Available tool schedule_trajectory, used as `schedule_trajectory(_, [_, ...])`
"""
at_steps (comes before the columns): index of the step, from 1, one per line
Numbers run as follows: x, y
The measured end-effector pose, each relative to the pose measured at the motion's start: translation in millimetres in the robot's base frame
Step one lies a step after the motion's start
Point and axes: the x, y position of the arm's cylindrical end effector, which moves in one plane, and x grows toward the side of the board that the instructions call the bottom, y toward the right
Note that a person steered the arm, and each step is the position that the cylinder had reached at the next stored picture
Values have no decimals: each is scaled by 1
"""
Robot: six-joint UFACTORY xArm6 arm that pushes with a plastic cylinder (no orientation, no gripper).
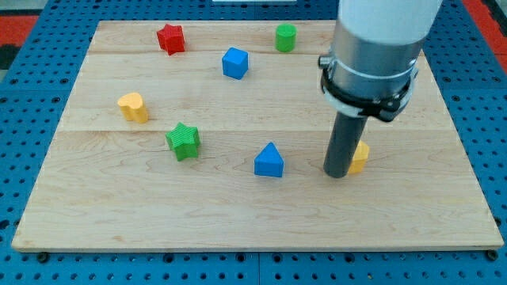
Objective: Push the yellow hexagon diagonal to blue triangle
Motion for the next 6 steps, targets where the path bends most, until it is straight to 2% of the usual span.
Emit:
schedule_trajectory(2, [14, 45])
schedule_trajectory(3, [-16, 50])
schedule_trajectory(4, [-53, 50])
schedule_trajectory(6, [-33, 11])
